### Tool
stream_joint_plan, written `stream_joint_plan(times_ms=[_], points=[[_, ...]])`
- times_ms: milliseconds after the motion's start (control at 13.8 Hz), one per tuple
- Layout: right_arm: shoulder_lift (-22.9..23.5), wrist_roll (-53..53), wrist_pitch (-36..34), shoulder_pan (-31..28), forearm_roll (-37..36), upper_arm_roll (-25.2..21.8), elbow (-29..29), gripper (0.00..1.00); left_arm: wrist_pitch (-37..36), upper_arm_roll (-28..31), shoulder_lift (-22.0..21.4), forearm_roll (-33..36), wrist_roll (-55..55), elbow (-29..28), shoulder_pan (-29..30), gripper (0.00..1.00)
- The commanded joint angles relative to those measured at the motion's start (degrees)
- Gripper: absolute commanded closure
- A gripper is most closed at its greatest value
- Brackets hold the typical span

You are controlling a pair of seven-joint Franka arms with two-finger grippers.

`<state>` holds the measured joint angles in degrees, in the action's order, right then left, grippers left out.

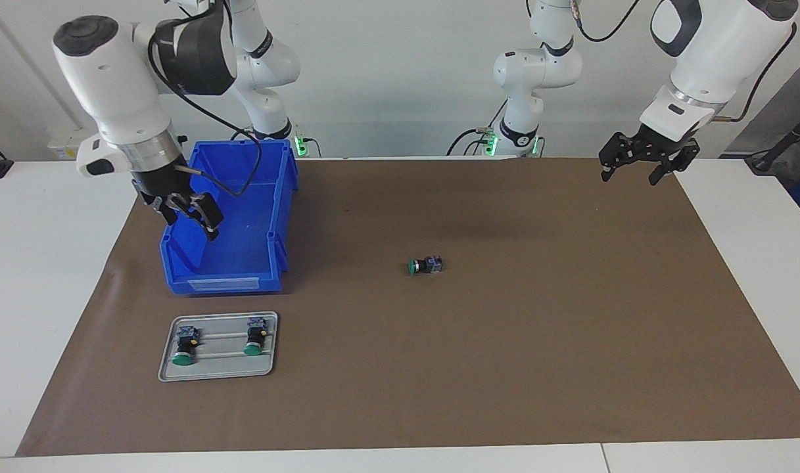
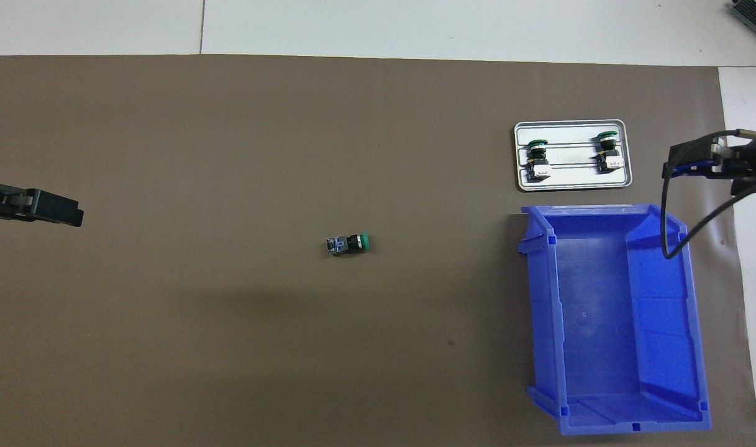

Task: Place and press button with both arms
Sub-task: 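Set the block down, open the right gripper and withdraw it, then move the left gripper over toward the green button block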

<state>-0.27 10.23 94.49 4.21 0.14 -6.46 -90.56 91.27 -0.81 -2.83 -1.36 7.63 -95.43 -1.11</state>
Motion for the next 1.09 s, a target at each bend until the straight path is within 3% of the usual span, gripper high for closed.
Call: stream_joint_plan(times_ms=[0,291,509,727,1018], points=[[-2.18,-3.72,-3.78,-1.13,-0.05,0.31,0.40,0.00,0.14,-0.24,-1.39,0.57,-0.51,-1.42,0.40,0.00],[-2.54,-4.43,-5.37,-0.87,-2.68,0.66,0.03,0.00,0.83,-1.56,-1.65,0.57,2.28,-1.69,-3.62,0.00],[-2.89,-5.40,-6.24,-0.96,-2.34,0.66,-0.49,0.00,6.98,-1.65,-2.35,0.57,8.54,-4.40,-11.17,0.00],[-2.98,-4.96,-6.07,-0.87,-2.08,0.84,-0.49,0.00,17.85,-1.65,-4.02,0.05,12.84,-11.95,-18.38,0.00],[-2.19,-7.94,-4.84,0.36,-3.04,0.93,-1.02,0.00,29.21,-1.65,2.11,-1.89,20.83,-15.13,-26.21,0.00]])
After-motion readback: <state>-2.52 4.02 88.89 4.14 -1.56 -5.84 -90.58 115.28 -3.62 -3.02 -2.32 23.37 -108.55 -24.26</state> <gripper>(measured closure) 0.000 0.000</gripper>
